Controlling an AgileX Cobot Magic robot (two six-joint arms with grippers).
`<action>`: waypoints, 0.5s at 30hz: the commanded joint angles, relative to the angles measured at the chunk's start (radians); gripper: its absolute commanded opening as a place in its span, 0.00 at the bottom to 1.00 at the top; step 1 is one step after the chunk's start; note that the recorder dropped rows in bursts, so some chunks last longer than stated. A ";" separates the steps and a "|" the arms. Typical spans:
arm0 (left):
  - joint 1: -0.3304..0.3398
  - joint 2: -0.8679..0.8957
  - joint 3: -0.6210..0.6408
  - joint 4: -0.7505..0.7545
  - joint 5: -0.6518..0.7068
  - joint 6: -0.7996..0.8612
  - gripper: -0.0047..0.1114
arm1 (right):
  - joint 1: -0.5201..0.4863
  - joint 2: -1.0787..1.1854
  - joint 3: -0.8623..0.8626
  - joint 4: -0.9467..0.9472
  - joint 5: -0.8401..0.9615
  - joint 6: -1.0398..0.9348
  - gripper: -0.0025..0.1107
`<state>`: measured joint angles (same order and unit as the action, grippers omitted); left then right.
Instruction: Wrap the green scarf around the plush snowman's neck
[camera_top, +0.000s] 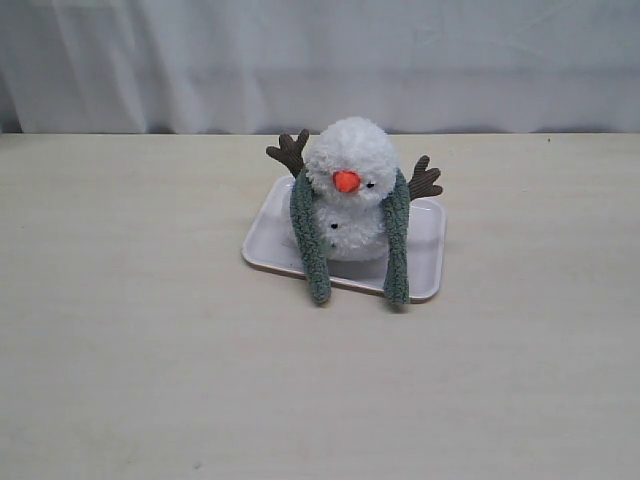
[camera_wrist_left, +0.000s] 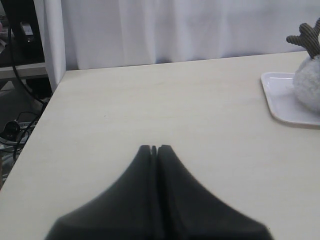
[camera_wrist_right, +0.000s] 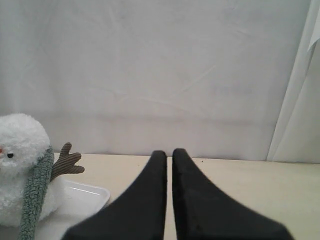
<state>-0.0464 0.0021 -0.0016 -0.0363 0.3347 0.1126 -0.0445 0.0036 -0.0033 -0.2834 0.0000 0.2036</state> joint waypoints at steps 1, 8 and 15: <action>0.001 -0.002 0.002 -0.003 -0.011 -0.002 0.04 | -0.001 -0.004 0.003 0.101 0.021 -0.110 0.06; 0.001 -0.002 0.002 -0.003 -0.011 -0.002 0.04 | -0.001 -0.004 0.003 0.202 0.072 -0.220 0.06; 0.001 -0.002 0.002 -0.003 -0.011 -0.002 0.04 | -0.001 -0.004 0.003 0.321 0.109 -0.337 0.06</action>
<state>-0.0464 0.0021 -0.0016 -0.0363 0.3347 0.1126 -0.0445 0.0036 -0.0033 0.0158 0.0993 -0.1040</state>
